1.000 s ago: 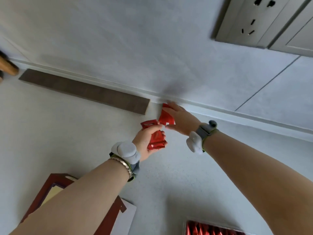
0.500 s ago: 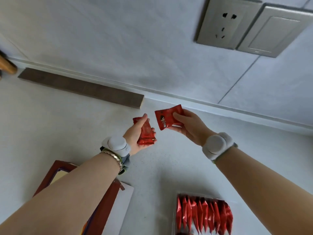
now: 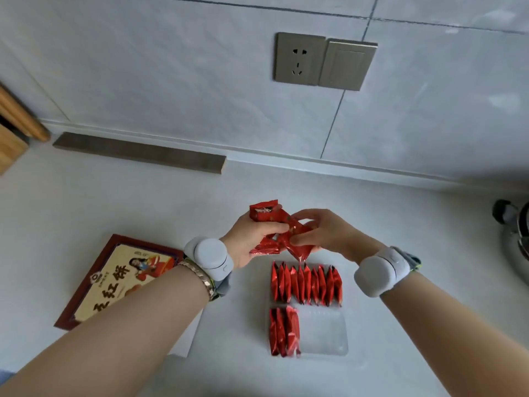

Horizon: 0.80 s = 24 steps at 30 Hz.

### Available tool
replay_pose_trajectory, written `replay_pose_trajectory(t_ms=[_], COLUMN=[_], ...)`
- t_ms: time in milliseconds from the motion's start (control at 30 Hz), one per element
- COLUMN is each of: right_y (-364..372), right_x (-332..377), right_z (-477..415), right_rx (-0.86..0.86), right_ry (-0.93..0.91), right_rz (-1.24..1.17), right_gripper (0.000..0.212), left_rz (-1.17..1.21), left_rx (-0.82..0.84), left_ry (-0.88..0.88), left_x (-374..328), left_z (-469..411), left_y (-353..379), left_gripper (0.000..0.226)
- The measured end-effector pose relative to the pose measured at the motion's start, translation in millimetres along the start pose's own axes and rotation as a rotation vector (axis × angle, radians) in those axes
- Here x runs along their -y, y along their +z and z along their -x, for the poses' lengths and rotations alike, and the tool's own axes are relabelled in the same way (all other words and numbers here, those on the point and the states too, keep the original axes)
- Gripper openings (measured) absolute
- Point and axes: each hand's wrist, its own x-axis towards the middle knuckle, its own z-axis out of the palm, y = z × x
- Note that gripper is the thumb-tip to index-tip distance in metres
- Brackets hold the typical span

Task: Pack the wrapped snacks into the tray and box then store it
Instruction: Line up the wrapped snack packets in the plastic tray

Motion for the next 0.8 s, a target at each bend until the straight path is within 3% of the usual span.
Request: replay_pose_trajectory(t_ms=[67,167,233,300,467,567,800], right_y=[4.7,12.7,20.7,32.1,50.6,56.6,65.7], right_x=[-7.8,-25.2,-33.6,-37.2,-39.9,-40.9,-46.0], right_z=[14.3,27.6,32.3,35.3,41.0,47.1,58.7], right_rx=[0.002,-0.066,-0.060,-0.066,-0.300,-0.350,-0.092], right_ry=[0.036,0.112,0.121,0.125,0.101,0.069,0.099], right_rz=[-0.079,-0.514,-0.649,-0.669,-0.442,-0.377,-0.813], right_gripper=[0.023,0.014,0.006,0.011,0.025,0.033,0.044], left_rz=[-0.027,0.027,0.082,0.091,0.063,0.072,-0.009], left_rx=[-0.014,-0.093,-0.119,-0.125,-0.088,-0.066,-0.094], left_ry=[-0.080,-0.216,-0.257,-0.256,-0.197,-0.178,-0.119], left_x=[11.1,29.5,37.5,41.8,43.3,43.9,44.0], left_z=[10.2,18.4,22.0,25.1,32.5,39.2,43.0], left_y=[2.8,8.6,14.9,22.2,35.9,42.7,49.9], left_gripper=[0.027,0.057,0.069,0.072,0.069,0.068,0.060])
